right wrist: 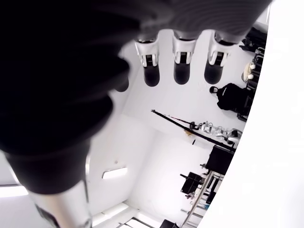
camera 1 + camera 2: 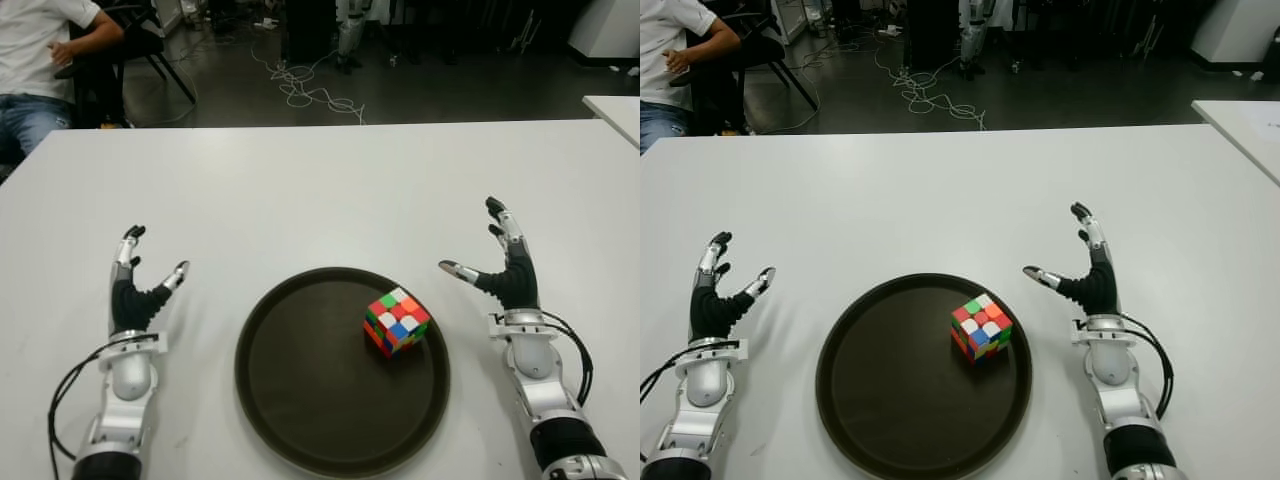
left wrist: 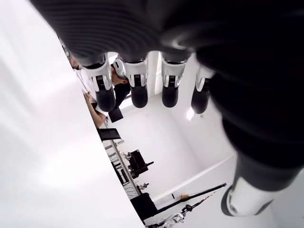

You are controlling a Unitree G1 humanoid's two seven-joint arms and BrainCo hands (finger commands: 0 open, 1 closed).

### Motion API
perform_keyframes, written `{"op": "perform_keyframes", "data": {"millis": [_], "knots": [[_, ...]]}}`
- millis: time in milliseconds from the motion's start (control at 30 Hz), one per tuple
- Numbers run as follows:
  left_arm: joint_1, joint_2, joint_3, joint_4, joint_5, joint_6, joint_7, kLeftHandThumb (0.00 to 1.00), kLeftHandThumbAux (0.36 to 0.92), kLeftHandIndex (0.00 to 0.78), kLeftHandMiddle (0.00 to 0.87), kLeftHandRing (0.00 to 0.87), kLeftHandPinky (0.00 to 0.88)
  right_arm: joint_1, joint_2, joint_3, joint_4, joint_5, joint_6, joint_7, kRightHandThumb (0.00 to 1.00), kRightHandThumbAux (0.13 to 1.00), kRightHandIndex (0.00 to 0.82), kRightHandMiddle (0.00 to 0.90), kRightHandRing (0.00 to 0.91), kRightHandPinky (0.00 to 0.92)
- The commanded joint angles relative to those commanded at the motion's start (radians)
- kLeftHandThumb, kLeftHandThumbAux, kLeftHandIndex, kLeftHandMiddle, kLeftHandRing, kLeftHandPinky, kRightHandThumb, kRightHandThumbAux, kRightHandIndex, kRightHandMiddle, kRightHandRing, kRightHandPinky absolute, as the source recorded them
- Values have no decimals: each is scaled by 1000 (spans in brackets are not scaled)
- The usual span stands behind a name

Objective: Pick up the Rubik's Cube and put it in the plate

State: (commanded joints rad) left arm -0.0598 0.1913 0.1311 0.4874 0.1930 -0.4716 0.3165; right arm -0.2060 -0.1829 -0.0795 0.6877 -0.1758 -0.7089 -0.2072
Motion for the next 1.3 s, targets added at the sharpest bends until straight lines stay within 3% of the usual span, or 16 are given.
{"op": "perform_keyframes", "data": {"millis": [233, 600, 1300], "knots": [[4, 2, -7, -7, 11, -15, -2, 0, 697, 0, 0, 0, 0, -12, -8, 1, 20, -9, -10, -13, 0, 822, 0, 0, 0, 0], [21, 8, -14, -20, 36, -37, 7, 0, 725, 0, 0, 0, 0, -16, -8, 4, 43, -28, -31, -47, 0, 804, 0, 0, 0, 0], [5, 17, -8, 12, 44, -31, 10, 0, 706, 1, 0, 0, 0, -35, -15, 12, 60, -61, -40, -80, 0, 832, 0, 0, 0, 0]]}}
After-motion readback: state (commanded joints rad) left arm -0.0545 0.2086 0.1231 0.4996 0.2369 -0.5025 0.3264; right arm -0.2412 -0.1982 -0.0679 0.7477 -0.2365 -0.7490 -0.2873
